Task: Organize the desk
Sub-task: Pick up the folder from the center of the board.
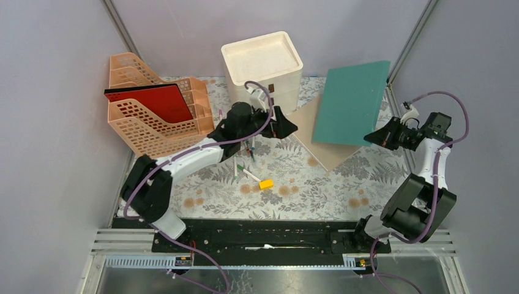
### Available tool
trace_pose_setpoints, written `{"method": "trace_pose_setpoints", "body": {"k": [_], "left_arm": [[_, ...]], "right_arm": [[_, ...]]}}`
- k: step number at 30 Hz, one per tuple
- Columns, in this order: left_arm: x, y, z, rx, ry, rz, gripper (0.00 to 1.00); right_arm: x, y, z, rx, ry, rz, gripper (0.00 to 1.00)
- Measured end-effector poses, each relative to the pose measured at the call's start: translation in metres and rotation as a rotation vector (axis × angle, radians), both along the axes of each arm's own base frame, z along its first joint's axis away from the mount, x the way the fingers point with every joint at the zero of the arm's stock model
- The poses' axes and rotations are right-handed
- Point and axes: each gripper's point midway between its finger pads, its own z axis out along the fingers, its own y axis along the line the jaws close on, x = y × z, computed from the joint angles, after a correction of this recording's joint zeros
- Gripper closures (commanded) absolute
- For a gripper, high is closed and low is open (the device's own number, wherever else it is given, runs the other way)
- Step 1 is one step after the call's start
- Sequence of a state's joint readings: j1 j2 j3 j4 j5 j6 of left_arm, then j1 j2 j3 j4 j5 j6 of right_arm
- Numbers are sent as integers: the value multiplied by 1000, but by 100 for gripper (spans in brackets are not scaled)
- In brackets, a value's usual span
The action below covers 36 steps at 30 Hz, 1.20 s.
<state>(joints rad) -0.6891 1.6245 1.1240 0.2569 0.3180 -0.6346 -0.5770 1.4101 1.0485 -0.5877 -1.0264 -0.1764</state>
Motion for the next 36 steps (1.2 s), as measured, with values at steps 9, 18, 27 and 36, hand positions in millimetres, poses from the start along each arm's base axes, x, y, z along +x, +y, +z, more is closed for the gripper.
{"method": "trace_pose_setpoints", "body": {"k": [9,18,27,36], "left_arm": [[25,63,11,-127,-36,129,1],[16,59,33,-249,-25,60,1],[14,54,68,-360,-66,31,1],[15,59,100,-395,-145,35,1]], "right_arm": [[-18,16,23,-4,-50,116,100],[-21,26,72,31,-118,153,100],[-4,54,162,23,-315,256,100],[3,107,204,164,-352,388,100]]}}
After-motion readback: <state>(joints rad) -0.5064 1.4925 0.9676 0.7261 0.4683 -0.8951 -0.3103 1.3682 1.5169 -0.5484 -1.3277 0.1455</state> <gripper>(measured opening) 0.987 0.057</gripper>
